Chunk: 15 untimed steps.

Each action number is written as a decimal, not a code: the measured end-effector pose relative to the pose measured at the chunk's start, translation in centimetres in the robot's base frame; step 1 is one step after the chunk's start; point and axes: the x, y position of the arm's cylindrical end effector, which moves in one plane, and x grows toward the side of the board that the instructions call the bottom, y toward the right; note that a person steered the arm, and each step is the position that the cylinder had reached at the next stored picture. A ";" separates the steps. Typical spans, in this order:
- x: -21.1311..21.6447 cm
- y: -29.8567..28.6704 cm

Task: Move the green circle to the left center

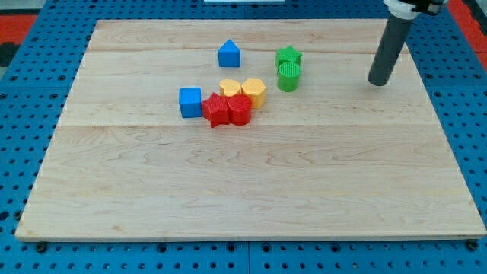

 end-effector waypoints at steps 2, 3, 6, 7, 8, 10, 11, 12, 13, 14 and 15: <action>-0.3 -2.1; -0.3 -2.8; -1.3 -18.4; -3.0 -18.2; -6.2 -18.2; -1.8 -30.2; 0.6 -24.5; 2.4 -28.5; 1.2 -33.1; 1.0 -40.7; 1.3 -34.9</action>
